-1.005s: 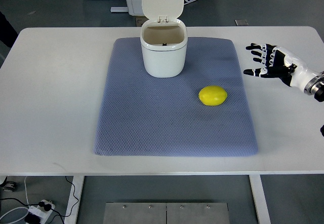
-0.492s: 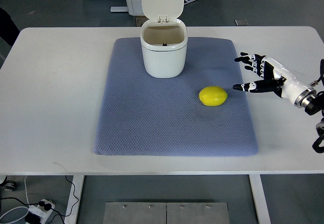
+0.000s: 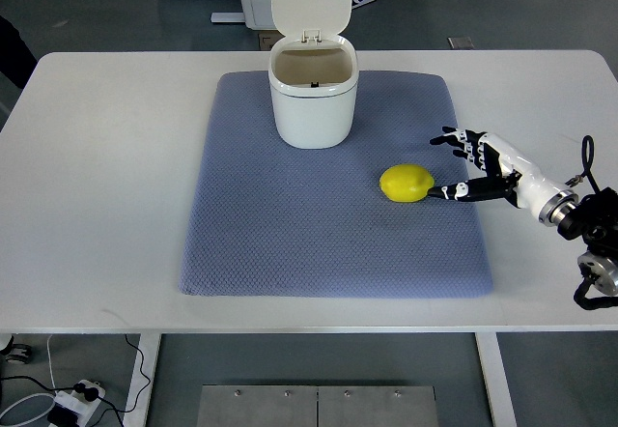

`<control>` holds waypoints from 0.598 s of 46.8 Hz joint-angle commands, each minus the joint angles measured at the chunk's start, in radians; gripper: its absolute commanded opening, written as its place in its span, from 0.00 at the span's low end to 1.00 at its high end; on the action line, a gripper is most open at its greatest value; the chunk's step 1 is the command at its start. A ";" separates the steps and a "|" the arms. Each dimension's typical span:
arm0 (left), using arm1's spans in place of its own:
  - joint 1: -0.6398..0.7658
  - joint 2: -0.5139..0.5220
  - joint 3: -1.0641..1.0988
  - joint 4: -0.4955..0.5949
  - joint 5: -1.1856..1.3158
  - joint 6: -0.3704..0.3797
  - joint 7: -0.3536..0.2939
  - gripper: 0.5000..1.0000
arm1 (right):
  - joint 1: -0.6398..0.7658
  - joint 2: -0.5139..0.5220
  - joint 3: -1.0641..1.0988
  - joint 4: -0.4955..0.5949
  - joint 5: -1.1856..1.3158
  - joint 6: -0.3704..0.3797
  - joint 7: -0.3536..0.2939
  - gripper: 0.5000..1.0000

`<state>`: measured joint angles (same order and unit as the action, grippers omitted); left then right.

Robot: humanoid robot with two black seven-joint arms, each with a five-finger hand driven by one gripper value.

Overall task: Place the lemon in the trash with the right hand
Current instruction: 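Wrap the right hand's fingers around the yellow lemon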

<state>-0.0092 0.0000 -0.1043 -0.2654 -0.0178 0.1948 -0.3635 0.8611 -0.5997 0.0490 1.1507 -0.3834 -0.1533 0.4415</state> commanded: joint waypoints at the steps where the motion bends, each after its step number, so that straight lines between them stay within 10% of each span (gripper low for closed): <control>1: -0.002 0.000 0.000 0.000 0.001 0.000 0.000 1.00 | -0.001 0.012 -0.003 0.000 0.000 -0.008 0.005 1.00; 28: -0.002 0.000 0.000 0.000 -0.001 0.000 0.000 1.00 | 0.001 0.078 -0.003 -0.043 -0.026 -0.026 0.006 1.00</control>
<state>-0.0095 0.0000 -0.1043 -0.2654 -0.0177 0.1948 -0.3635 0.8634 -0.5263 0.0461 1.1191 -0.4043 -0.1747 0.4474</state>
